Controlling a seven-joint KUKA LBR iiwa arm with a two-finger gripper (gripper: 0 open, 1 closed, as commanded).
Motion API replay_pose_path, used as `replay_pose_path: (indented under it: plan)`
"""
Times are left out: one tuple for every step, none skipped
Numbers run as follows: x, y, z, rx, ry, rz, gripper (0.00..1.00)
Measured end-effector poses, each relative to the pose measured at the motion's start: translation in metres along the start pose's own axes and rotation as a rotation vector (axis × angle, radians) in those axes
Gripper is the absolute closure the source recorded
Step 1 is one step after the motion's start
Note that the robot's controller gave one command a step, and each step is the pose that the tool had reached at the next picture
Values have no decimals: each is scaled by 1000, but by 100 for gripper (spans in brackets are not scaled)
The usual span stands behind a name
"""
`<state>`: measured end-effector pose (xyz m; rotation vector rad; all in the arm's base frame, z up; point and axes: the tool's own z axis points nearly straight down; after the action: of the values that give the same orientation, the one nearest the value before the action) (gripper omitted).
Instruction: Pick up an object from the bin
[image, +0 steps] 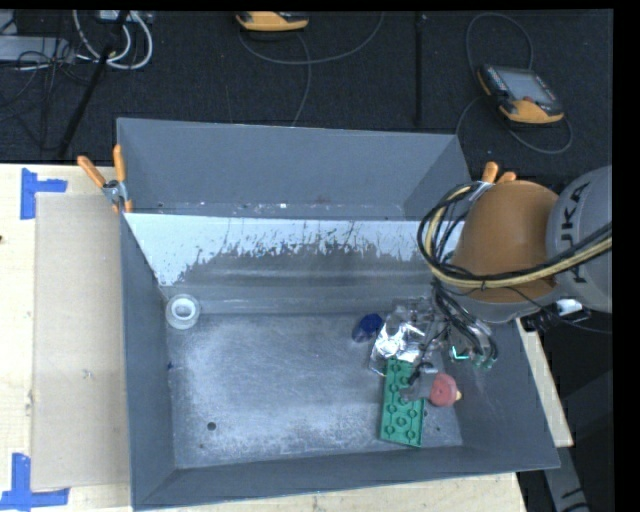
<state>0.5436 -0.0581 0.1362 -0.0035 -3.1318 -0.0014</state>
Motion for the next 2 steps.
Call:
replay_pose_path:
  plan:
    - [9, 23, 7, 0, -6, -112, 0]
    - [9, -43, 67, 2, -10, -271, 0]
